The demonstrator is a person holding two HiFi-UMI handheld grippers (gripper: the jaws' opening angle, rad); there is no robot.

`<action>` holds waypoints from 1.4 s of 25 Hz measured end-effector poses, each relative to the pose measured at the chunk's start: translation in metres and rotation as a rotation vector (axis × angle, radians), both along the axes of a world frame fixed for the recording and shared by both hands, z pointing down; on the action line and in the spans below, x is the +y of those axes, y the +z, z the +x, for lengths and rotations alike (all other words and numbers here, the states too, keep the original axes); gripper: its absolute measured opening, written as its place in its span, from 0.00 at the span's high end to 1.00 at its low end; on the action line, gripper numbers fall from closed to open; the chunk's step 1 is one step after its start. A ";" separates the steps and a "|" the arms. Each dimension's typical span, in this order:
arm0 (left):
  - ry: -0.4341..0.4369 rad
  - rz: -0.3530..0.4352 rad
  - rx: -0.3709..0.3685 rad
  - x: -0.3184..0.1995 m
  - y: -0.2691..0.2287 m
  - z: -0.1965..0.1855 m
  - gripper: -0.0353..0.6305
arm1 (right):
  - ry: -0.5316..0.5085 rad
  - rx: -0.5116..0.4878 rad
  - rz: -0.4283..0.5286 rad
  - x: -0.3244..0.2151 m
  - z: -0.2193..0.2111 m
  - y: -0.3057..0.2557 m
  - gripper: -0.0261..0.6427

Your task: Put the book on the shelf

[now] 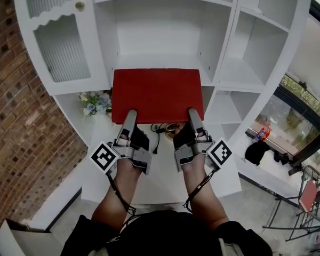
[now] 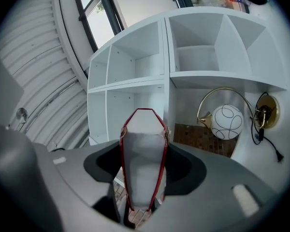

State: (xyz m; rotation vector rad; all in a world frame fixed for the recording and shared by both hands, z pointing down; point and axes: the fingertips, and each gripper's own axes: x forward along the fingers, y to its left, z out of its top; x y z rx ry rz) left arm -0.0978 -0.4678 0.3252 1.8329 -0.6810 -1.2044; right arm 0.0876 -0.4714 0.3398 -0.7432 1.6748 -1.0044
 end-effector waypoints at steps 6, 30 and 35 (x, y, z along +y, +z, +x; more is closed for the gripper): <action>-0.013 -0.012 0.005 -0.023 -0.017 -0.007 0.58 | -0.002 -0.001 -0.048 -0.024 -0.006 -0.017 0.57; -0.043 -0.225 -0.046 -0.112 -0.023 -0.007 0.56 | 0.023 0.012 -0.301 -0.113 0.001 -0.029 0.58; -0.063 -0.219 -0.086 -0.127 -0.028 -0.008 0.55 | 0.035 0.000 -0.336 -0.126 0.001 -0.032 0.58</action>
